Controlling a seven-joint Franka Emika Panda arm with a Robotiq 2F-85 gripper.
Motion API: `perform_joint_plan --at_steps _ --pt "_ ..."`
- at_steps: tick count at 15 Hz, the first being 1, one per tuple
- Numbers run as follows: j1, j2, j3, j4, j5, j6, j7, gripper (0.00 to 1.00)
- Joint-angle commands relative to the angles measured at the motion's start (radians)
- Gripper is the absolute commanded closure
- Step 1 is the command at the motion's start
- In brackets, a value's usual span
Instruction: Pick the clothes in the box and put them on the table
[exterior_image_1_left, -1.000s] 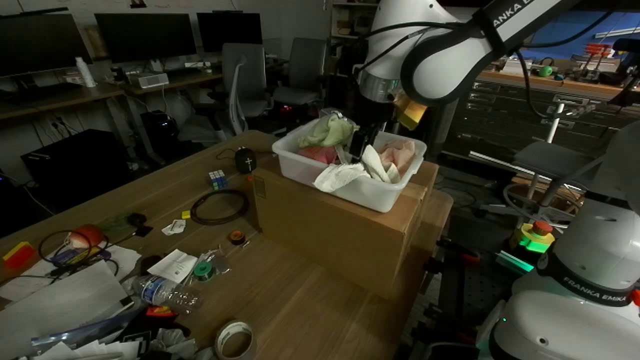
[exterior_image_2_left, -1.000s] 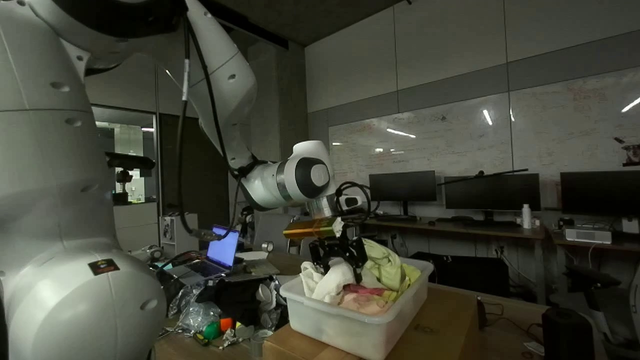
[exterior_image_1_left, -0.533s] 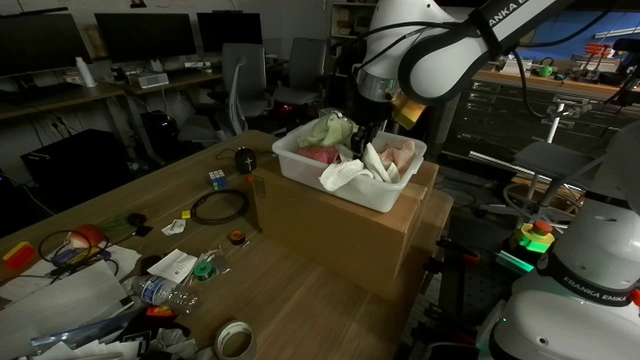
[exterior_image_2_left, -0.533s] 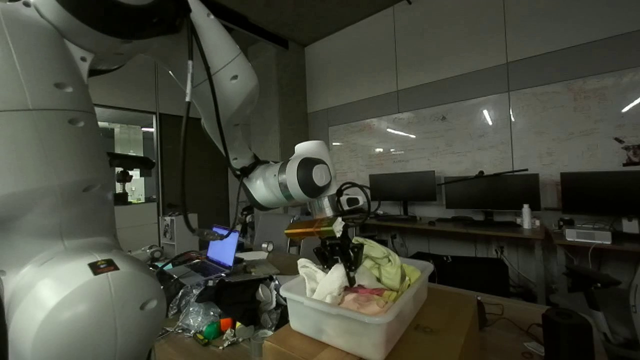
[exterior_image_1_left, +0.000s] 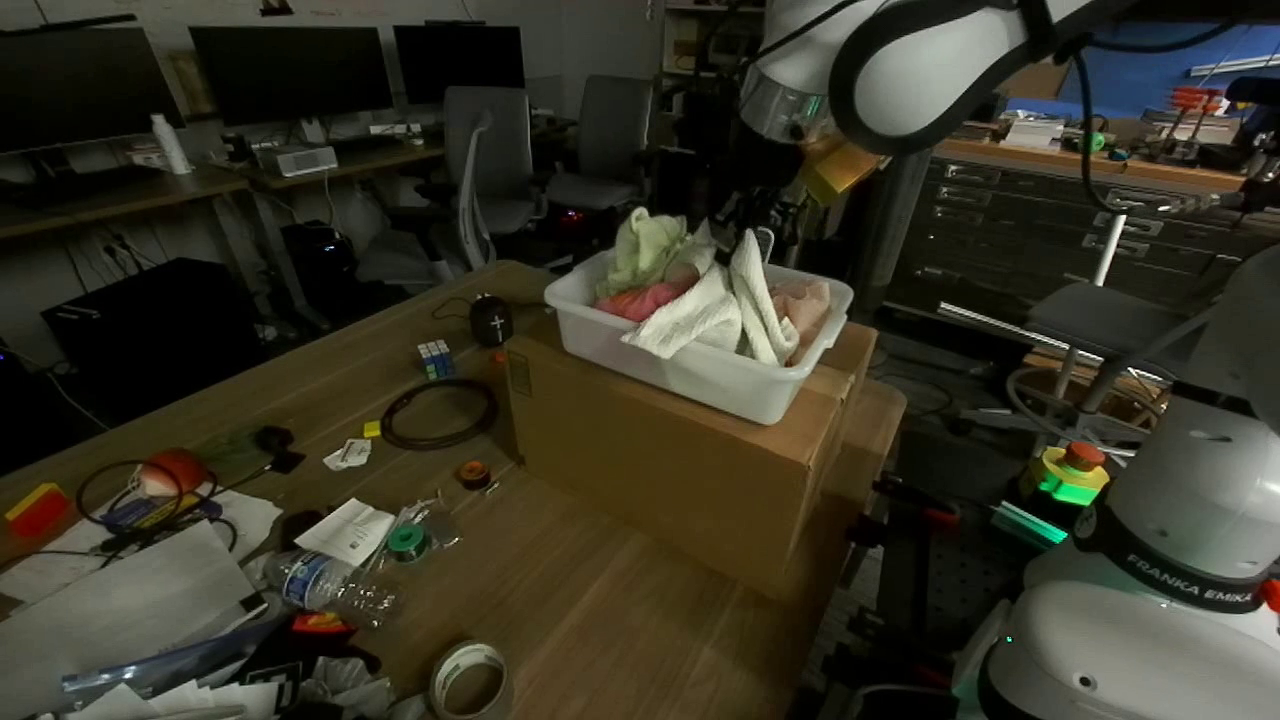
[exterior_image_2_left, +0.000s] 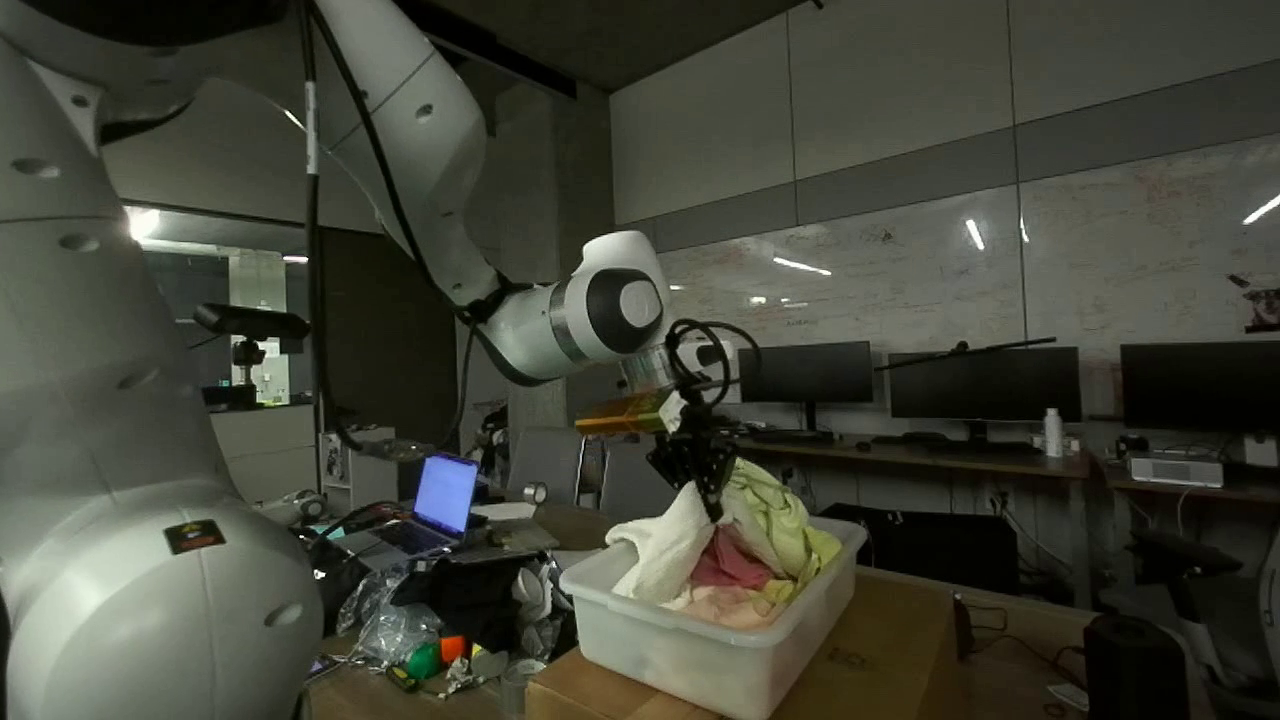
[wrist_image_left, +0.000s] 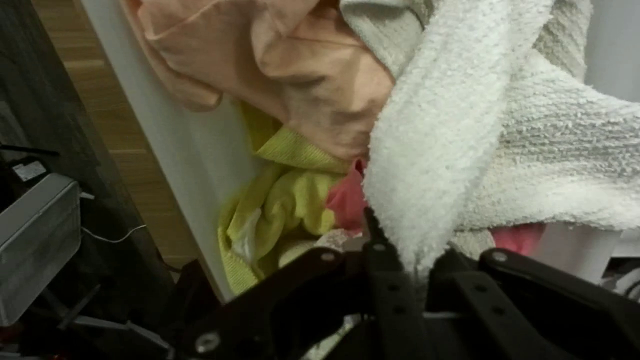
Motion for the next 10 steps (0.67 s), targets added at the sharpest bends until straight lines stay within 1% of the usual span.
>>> perform_joint_plan --at_steps 1,5,10 --pt "-0.045 -0.127 0.038 -0.006 -0.029 0.017 0.096 0.96" --pt "-0.076 -0.239 0.091 0.019 -0.016 0.018 0.171 0.96" --pt "-0.110 -0.352 0.178 0.072 0.003 0.007 0.276 0.96"
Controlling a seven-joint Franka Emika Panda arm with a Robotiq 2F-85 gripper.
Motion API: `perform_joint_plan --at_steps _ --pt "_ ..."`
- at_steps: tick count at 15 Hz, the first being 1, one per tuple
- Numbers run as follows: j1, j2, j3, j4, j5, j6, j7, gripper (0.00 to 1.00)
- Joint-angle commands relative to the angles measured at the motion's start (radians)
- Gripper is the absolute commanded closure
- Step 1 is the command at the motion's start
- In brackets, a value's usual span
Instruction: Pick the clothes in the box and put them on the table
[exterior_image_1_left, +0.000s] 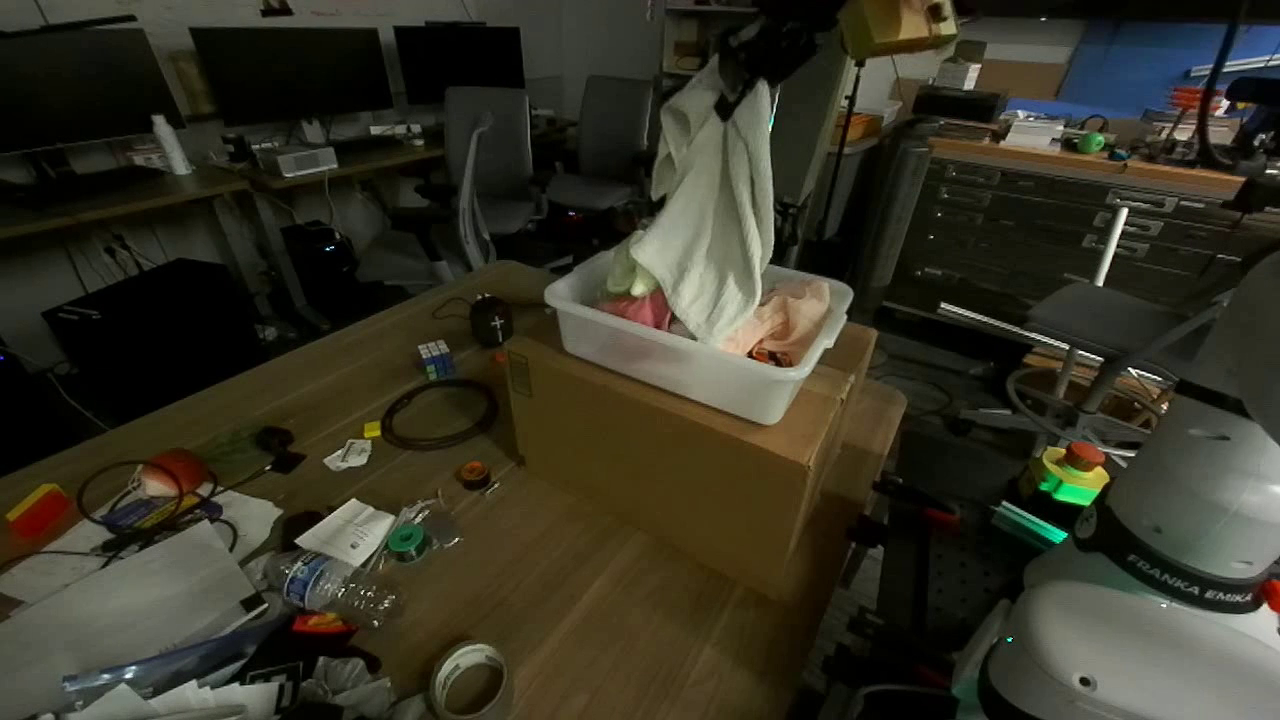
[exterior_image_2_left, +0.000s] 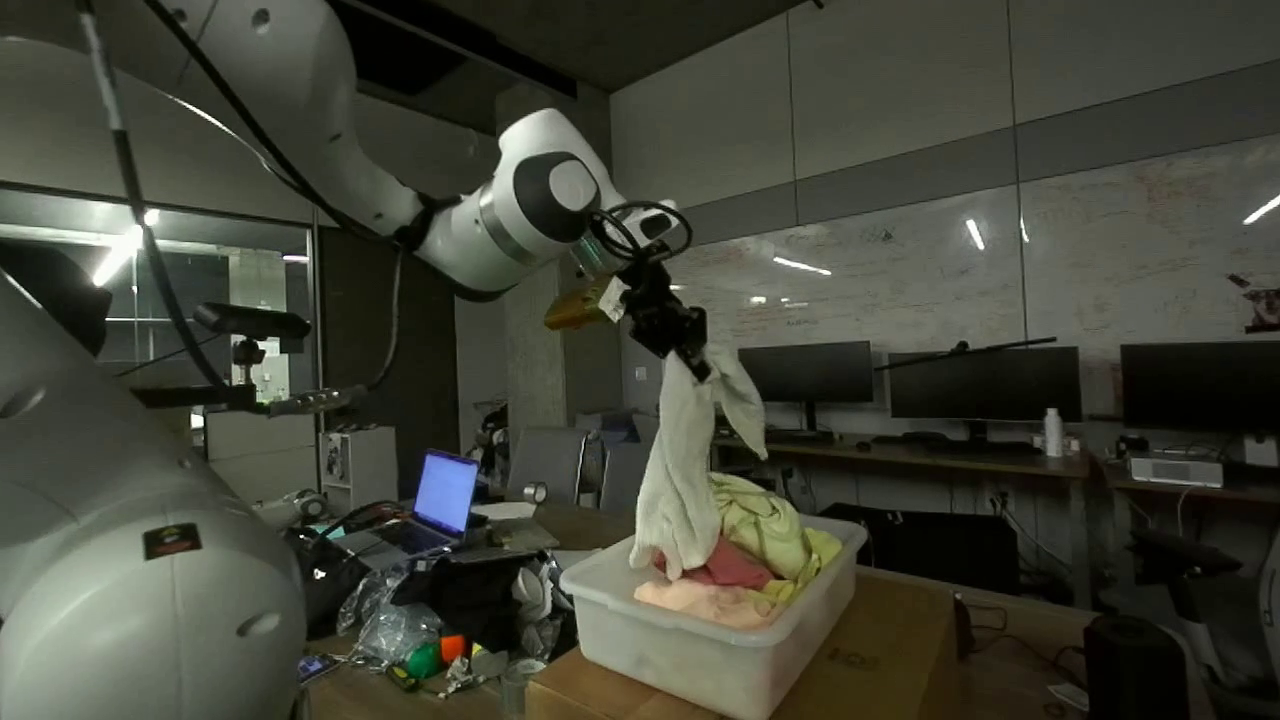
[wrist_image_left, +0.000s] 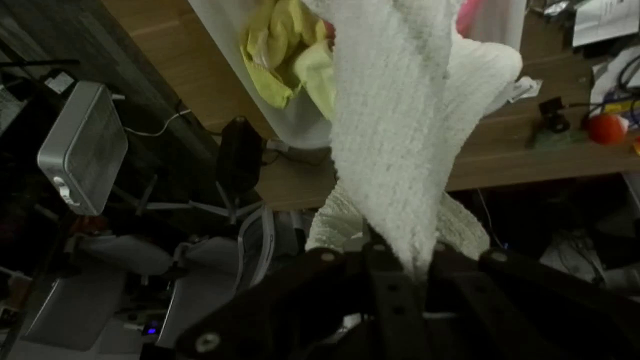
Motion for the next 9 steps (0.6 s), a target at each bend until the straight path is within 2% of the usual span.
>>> perform_joint_plan --at_steps 1,3,5,6,9 --pt "-0.044 -0.074 0.074 0.048 0.006 -0.003 0.094 0.97" --pt "-0.053 -0.081 0.106 0.079 0.008 -0.016 0.119 0.97" --pt "-0.009 -0.055 0.118 0.121 0.023 -0.083 0.057 0.97" --pt "0.063 -0.024 0.094 0.144 0.064 -0.131 -0.023 0.97" --pt "0.156 0.035 0.105 0.184 0.133 -0.190 -0.083 0.97"
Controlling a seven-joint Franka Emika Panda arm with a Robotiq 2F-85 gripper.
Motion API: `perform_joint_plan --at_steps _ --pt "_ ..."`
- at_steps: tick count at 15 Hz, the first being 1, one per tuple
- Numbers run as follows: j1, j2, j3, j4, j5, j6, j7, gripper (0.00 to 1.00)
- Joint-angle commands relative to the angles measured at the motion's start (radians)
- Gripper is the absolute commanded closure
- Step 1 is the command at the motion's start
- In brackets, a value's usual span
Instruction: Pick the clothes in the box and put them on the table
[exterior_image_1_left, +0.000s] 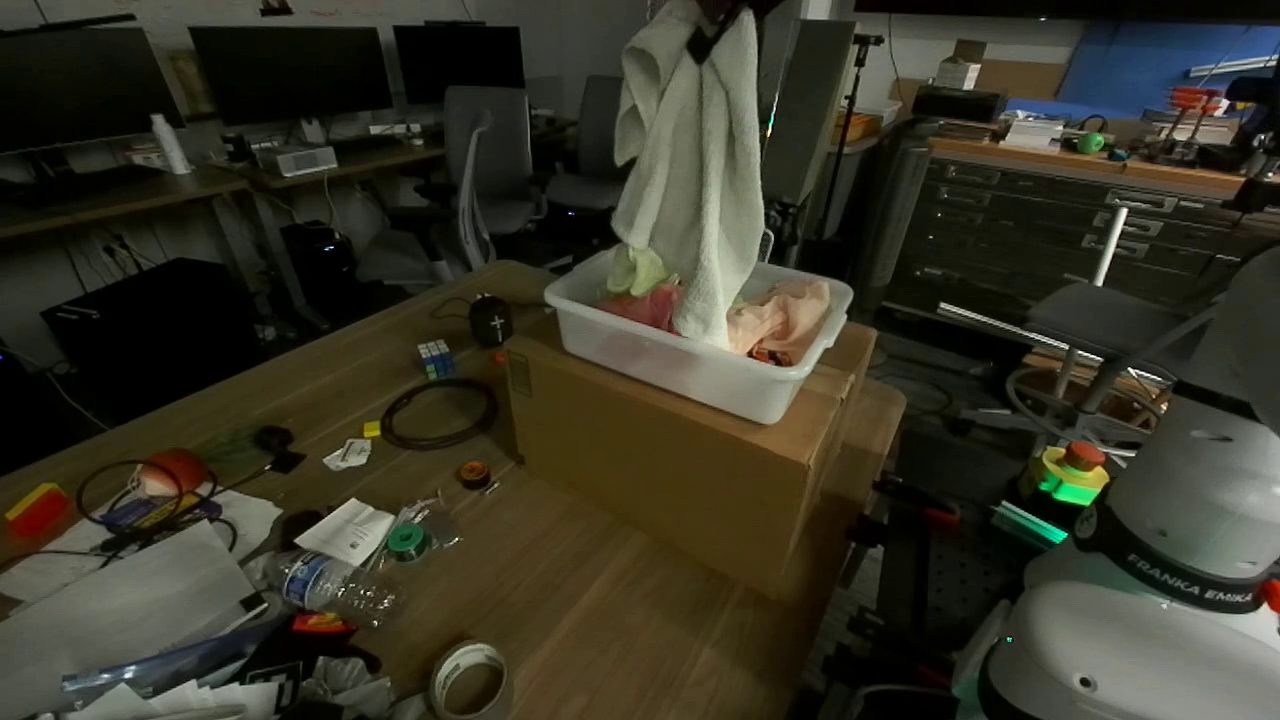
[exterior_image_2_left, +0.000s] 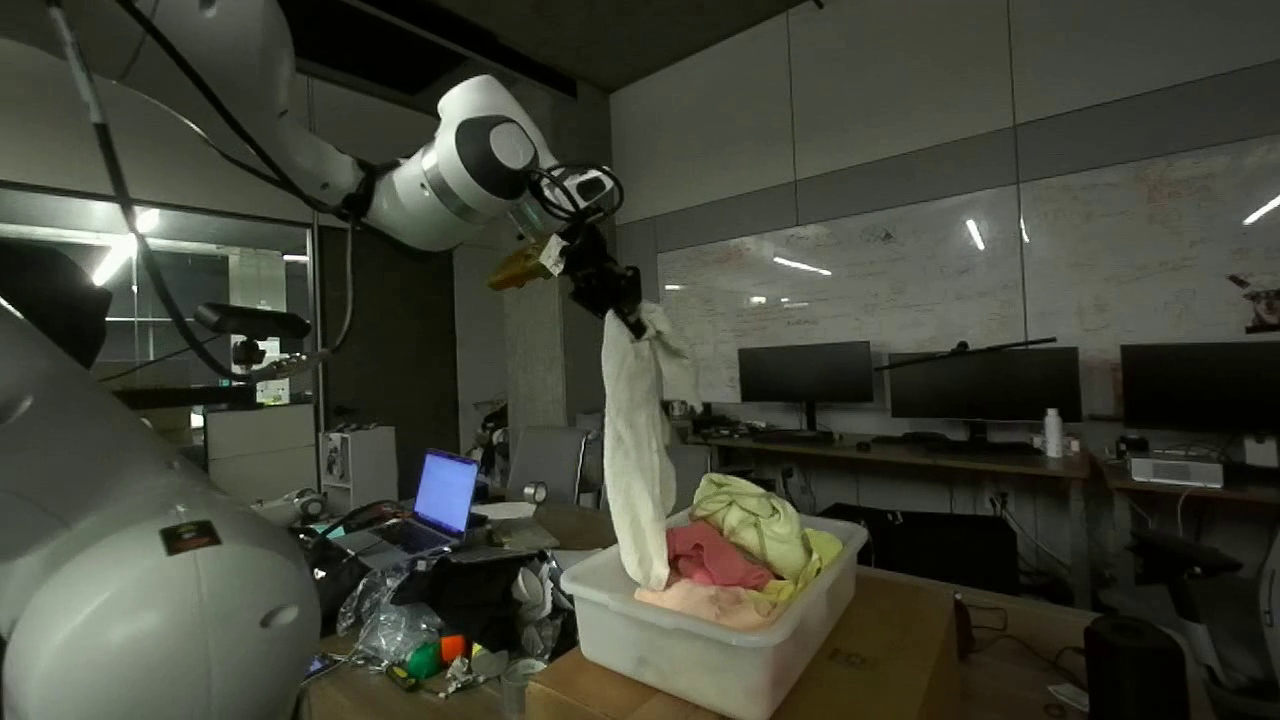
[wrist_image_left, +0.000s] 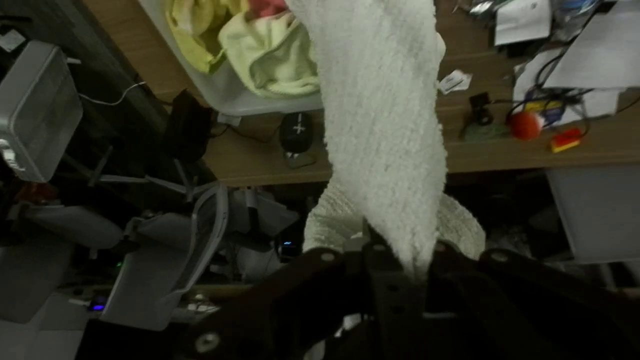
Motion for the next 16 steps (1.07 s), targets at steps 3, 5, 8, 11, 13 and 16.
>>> perform_joint_plan --at_steps 3,5,8,11,13,16 --pt "0.190 0.148 -0.012 0.127 0.138 -0.104 -0.157 0.97" --pt "0.253 0.186 -0.023 0.158 0.185 -0.128 -0.224 0.97" --pt "0.333 0.236 -0.044 0.202 0.270 -0.146 -0.342 0.97" --pt "0.398 0.292 -0.055 0.249 0.359 -0.177 -0.462 0.97" --pt "0.425 0.342 -0.051 0.288 0.395 -0.221 -0.535 0.97" --pt "0.423 0.416 -0.016 0.340 0.339 -0.309 -0.579 0.91"
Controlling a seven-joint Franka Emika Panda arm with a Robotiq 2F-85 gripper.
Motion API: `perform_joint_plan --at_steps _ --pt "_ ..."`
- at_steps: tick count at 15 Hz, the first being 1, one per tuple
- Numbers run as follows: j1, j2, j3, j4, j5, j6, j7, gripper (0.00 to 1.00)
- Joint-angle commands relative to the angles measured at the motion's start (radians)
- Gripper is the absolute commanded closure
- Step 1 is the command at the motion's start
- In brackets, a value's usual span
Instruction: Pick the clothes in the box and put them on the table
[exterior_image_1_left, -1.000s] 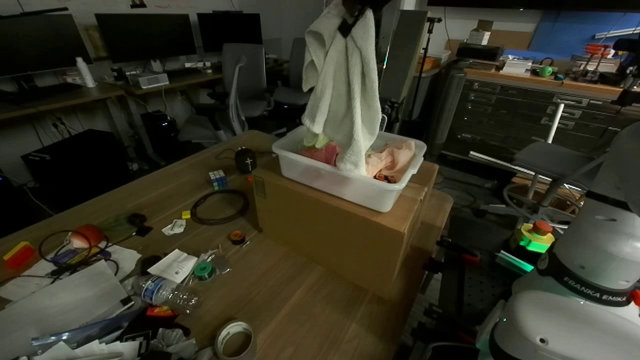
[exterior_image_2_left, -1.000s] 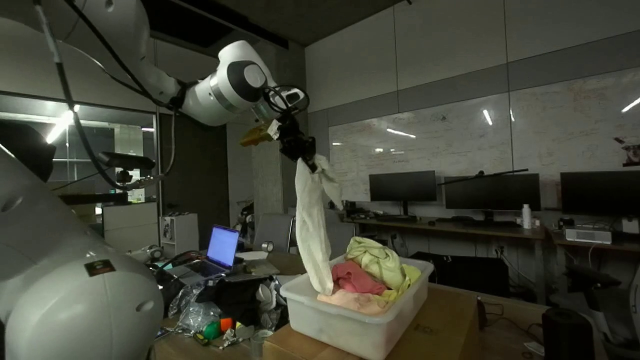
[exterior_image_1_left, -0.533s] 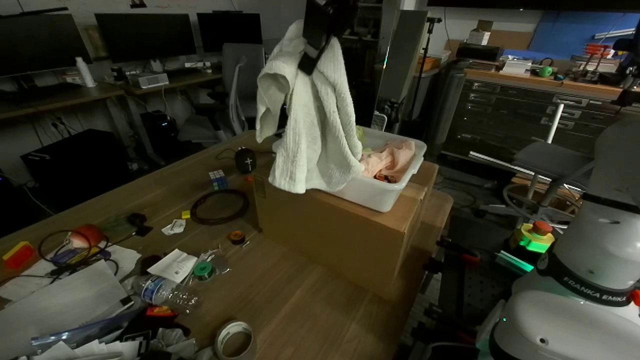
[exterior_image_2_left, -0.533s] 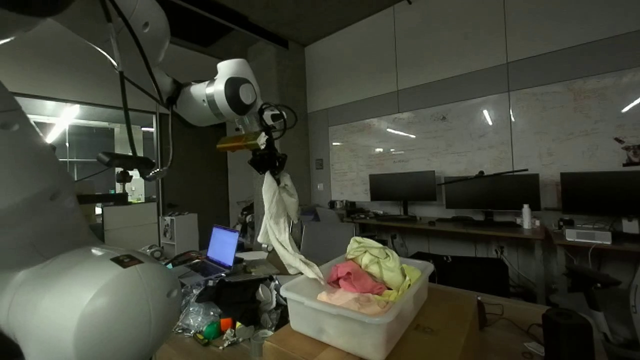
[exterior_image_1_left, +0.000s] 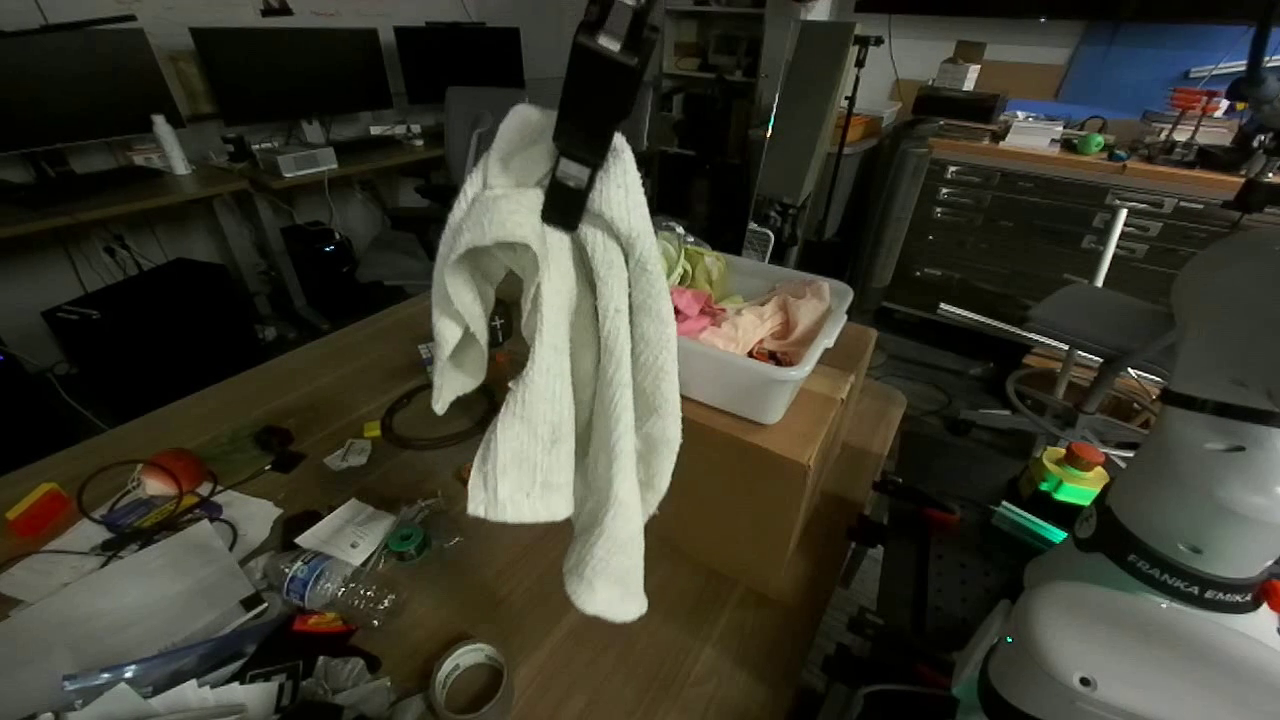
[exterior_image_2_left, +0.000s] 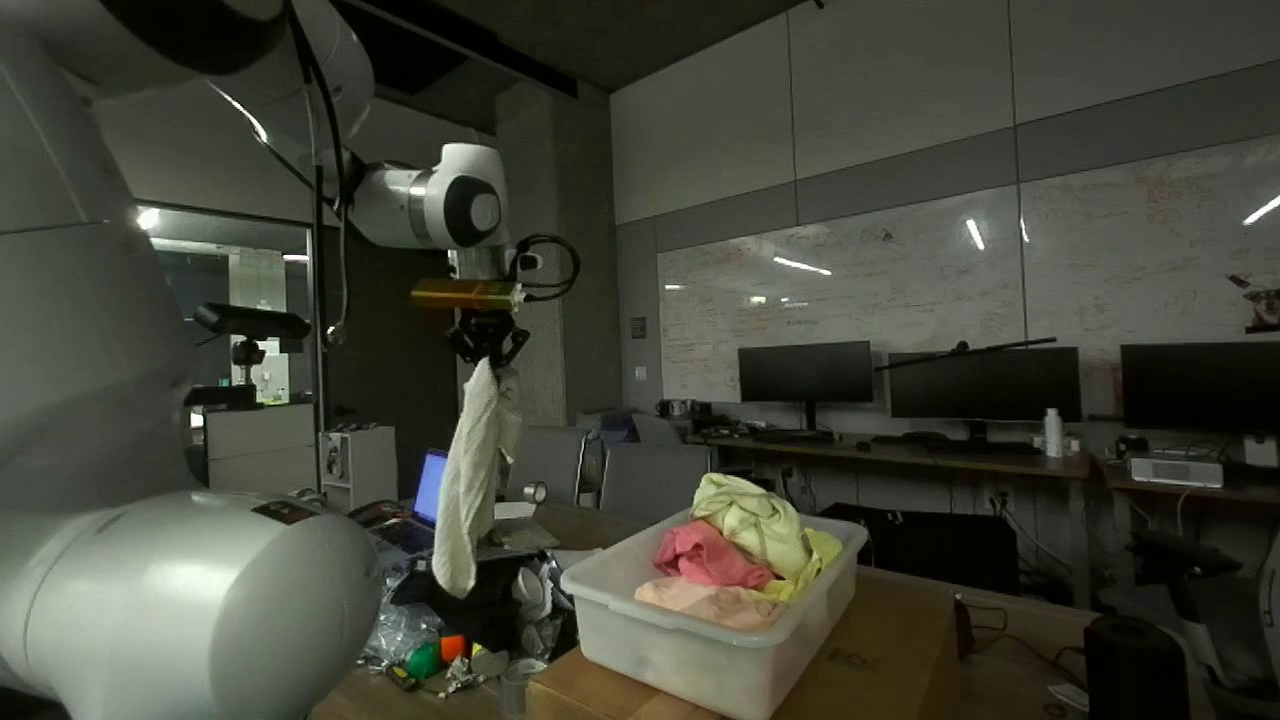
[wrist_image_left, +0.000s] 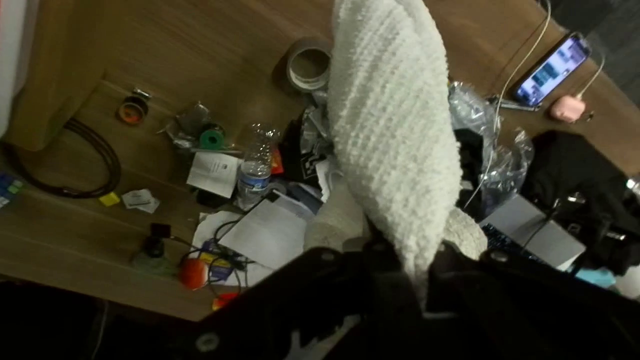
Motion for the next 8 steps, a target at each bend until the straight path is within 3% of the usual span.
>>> perform_joint_plan --at_steps 1,3,8 --pt "-0.001 0.118 0.033 0.110 -0.068 -0.111 -0.054 0.67" --pt "-0.014 0.167 0.063 0.126 -0.175 -0.137 -0.036 0.63" --pt "-0.030 0.226 0.080 0.129 -0.457 -0.194 0.016 0.24"
